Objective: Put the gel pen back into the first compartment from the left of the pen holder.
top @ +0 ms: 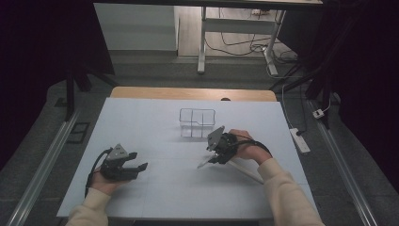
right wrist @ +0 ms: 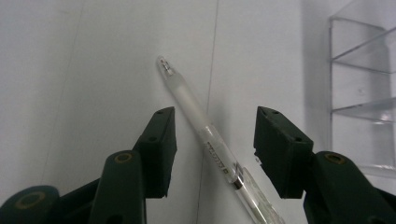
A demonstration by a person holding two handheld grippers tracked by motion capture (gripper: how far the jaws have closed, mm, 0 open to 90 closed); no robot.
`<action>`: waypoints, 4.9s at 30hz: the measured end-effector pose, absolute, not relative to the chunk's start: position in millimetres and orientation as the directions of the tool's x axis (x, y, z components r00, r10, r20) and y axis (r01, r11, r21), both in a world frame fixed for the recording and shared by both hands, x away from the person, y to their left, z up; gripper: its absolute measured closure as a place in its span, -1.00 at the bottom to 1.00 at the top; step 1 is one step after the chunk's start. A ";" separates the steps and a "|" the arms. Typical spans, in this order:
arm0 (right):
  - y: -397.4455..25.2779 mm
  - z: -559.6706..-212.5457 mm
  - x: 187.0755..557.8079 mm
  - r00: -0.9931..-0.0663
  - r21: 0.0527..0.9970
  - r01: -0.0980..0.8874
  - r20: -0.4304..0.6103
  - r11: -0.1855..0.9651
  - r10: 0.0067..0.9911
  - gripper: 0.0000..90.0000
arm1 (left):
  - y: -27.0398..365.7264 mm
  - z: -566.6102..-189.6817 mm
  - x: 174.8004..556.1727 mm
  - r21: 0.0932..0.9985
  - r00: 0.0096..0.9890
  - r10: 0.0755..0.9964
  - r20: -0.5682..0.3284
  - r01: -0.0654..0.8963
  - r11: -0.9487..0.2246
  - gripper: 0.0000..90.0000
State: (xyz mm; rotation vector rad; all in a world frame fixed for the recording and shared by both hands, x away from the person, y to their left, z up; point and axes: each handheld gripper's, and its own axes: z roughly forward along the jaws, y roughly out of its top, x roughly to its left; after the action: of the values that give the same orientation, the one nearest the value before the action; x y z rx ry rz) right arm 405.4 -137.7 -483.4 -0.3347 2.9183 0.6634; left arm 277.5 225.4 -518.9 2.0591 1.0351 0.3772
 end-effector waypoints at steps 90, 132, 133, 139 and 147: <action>-113.9 -468.4 421.6 -0.941 0.495 -0.337 -0.180 0.801 -0.285 0.77 | 223.7 -519.6 278.2 0.750 0.625 0.778 -0.062 0.543 -0.377 -0.20; -156.8 -444.7 427.7 -0.981 0.814 0.014 -0.100 0.580 0.164 0.76 | 223.8 -519.0 278.1 0.753 0.622 0.780 -0.063 0.543 -0.372 -0.20; -157.3 -444.2 427.7 -0.980 0.817 0.019 -0.099 0.577 0.172 0.76 | 223.8 -519.0 278.0 0.753 0.622 0.780 -0.063 0.543 -0.372 -0.20; -158.8 -441.2 426.3 -0.973 0.838 0.038 -0.095 0.545 0.213 0.76 | 223.6 -519.0 278.0 0.753 0.623 0.780 -0.062 0.542 -0.373 -0.20; -158.6 -432.2 425.2 -0.963 0.877 0.049 -0.086 0.479 0.255 0.76 | 224.3 -519.0 278.2 0.754 0.621 0.781 -0.064 0.543 -0.370 -0.20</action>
State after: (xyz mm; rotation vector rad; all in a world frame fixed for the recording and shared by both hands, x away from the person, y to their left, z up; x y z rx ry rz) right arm 425.2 -158.6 -432.2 0.2627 2.5197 1.4833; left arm 278.2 224.3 -519.0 2.0704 1.0361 0.3919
